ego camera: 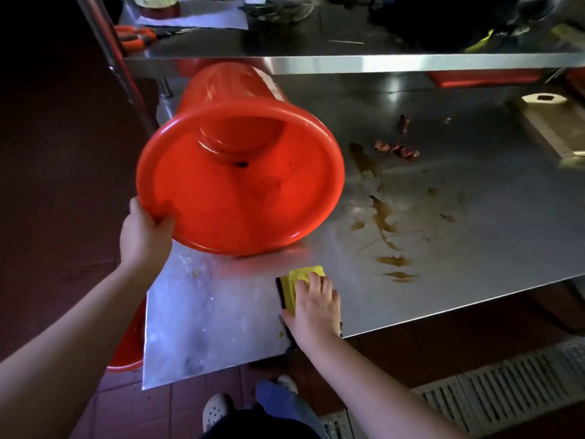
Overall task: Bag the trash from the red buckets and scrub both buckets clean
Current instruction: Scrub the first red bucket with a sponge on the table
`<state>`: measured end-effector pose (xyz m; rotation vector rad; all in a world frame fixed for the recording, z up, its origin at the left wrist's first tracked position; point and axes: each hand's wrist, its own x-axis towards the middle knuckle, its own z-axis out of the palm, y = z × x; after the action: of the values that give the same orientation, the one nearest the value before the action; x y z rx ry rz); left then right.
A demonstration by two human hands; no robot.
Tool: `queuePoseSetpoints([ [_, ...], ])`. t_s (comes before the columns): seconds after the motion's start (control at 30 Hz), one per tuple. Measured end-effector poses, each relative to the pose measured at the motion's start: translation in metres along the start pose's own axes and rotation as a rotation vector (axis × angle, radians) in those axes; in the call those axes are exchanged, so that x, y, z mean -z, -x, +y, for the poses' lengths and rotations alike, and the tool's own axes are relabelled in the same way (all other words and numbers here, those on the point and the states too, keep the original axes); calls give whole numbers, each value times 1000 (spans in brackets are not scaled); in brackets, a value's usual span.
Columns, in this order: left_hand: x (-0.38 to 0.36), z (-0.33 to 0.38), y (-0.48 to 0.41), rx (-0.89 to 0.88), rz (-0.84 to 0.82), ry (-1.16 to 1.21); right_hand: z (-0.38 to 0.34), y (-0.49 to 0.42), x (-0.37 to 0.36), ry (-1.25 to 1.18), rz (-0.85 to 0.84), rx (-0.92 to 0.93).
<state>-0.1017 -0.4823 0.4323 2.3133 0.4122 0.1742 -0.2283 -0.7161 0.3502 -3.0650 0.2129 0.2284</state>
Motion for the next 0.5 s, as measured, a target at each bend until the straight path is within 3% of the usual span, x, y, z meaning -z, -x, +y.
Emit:
queuePoseSetpoints([
  [0.17, 24, -16, 1, -98, -35, -26, -13, 9, -30, -5, -28, -147],
  [0.33, 46, -44, 4, -141, -77, 25, -14, 4, -9, -106, -27, -94],
  [0.5, 52, -57, 4, -137, -137, 112, -56, 11, 4, -284, 346, 154],
])
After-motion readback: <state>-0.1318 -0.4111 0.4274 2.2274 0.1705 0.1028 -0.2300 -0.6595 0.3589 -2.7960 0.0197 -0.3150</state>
